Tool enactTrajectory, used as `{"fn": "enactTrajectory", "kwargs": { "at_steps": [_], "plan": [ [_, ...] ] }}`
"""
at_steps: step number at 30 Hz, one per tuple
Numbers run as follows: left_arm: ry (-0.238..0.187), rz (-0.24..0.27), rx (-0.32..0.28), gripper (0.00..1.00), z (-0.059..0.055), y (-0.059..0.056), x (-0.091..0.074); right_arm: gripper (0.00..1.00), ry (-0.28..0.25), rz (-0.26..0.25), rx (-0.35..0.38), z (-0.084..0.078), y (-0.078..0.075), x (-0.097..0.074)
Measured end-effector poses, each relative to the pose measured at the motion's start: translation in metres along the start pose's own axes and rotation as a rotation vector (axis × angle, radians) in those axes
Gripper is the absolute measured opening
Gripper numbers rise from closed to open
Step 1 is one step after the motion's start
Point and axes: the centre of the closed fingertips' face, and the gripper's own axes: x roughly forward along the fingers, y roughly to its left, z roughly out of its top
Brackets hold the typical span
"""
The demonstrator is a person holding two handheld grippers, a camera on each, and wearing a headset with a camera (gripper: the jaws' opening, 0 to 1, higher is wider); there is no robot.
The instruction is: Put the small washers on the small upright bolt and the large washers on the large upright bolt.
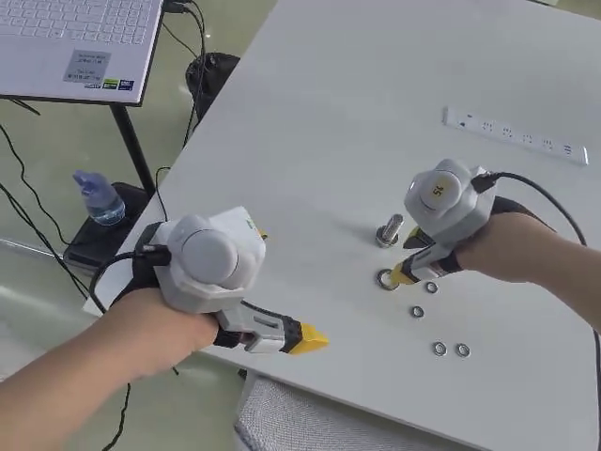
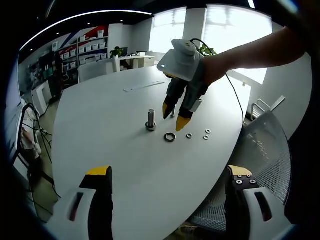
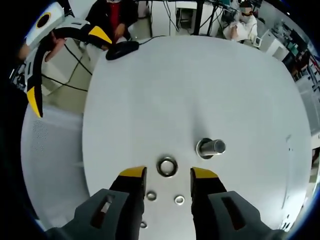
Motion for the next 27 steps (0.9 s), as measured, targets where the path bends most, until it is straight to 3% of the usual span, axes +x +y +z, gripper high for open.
{"fn": "enactTrajectory", "kwargs": {
  "at_steps": [6,11,27],
  "plan": [
    [0.007,-0.006,0.002,0.93,-0.001,-0.002,0.0,0.37,0.01,-0.009,-0.001,-0.004,-0.002,0.01],
    [0.006,-0.011,-0.001,0.92,-0.001,-0.003,0.001,0.36,0.015,-0.044,-0.009,-0.006,-0.005,0.016],
    [0.021,-0.009,-0.019,0.9,-0.007,0.002,-0.002,0.35,0.028,-0.043,0.033,-0.009,-0.003,0.031]
  ]
}}
